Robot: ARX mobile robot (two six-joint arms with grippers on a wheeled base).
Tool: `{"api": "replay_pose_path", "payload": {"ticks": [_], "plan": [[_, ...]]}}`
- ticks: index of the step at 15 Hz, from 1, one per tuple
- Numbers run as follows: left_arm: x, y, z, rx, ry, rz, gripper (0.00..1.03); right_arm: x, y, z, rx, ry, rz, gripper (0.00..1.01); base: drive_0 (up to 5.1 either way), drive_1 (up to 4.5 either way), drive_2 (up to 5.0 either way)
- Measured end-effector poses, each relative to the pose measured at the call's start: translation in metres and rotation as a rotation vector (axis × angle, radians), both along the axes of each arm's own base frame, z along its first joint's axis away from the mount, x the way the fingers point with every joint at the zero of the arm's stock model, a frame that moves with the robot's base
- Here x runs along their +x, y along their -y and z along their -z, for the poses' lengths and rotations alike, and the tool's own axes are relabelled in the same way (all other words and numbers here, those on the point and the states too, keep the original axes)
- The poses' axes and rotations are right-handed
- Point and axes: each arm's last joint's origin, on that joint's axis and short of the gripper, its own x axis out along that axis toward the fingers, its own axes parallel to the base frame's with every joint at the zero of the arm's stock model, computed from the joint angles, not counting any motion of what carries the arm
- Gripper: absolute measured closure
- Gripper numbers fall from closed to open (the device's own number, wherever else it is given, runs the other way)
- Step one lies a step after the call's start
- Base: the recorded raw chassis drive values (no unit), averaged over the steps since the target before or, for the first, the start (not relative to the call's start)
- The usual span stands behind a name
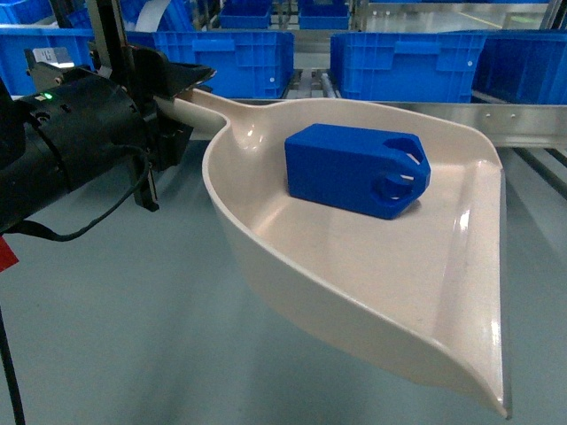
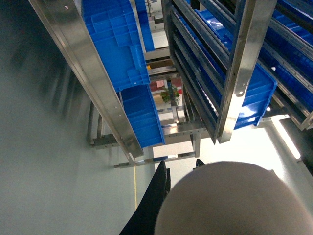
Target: Place part in tray to right shelf
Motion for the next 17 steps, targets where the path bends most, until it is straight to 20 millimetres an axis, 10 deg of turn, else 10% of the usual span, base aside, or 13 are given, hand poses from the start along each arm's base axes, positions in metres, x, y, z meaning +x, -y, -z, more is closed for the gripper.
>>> {"api": "replay_pose_path", "payload": {"ticks": [17], "plan": [[0.0000,-0.0003,-0.0005,-0.001,0.003,-0.001,0.91,0.0000,0.0000,-0.0003,0.000,0.002,0.000,0.03,0.0,4.28,-4.3]]}}
